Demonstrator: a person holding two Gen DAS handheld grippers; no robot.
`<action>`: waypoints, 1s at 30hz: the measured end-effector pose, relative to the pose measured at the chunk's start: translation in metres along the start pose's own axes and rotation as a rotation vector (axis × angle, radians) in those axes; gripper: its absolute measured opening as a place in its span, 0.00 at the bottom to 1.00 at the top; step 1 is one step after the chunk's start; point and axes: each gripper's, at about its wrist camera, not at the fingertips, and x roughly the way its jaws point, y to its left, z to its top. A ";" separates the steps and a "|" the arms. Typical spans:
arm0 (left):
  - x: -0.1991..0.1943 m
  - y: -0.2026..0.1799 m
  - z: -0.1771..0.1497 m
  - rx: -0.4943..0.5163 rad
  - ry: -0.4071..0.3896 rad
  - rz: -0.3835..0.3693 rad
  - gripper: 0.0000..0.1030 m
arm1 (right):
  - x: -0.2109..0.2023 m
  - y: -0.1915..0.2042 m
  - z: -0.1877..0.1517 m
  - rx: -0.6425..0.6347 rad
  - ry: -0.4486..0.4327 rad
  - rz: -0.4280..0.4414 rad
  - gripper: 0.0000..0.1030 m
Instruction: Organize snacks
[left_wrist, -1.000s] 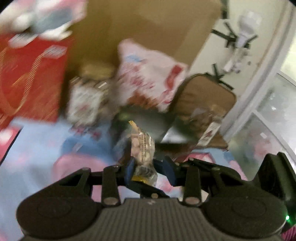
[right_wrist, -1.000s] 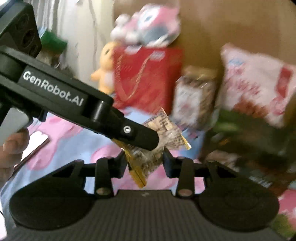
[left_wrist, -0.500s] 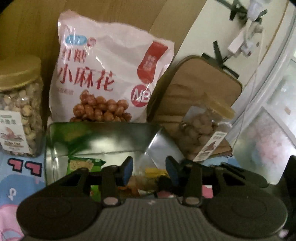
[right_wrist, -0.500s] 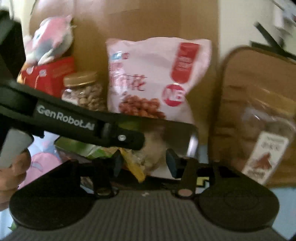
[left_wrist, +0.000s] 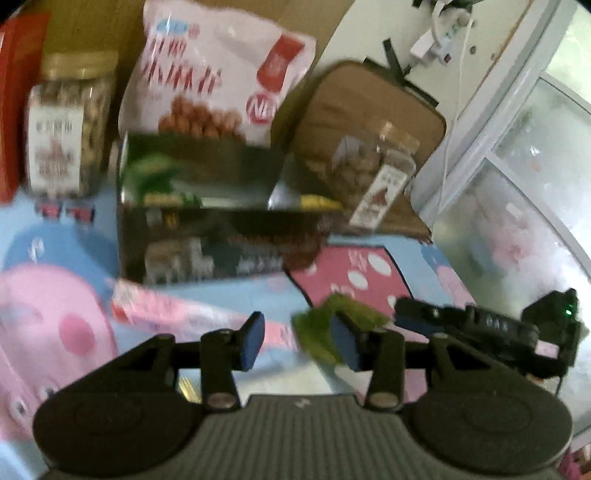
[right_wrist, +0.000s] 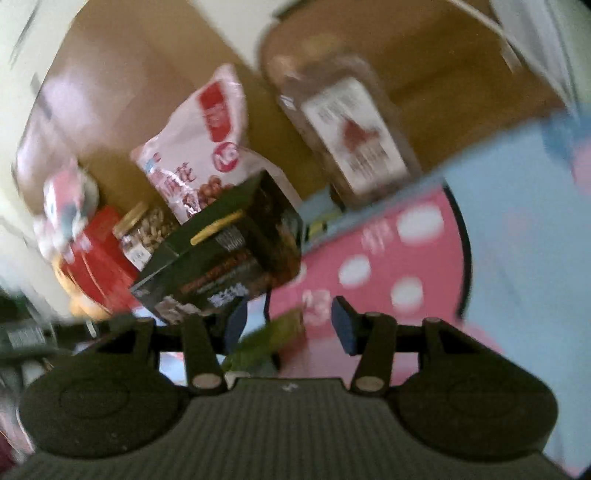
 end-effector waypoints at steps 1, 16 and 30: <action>0.002 0.001 -0.003 -0.018 0.015 -0.005 0.40 | 0.000 -0.004 -0.001 0.044 0.005 0.011 0.51; 0.016 -0.041 -0.007 -0.010 0.078 -0.065 0.52 | -0.020 -0.042 -0.013 0.423 -0.011 0.226 0.03; 0.092 -0.121 -0.019 0.045 0.218 -0.204 0.91 | -0.103 -0.105 -0.055 0.724 -0.150 0.456 0.03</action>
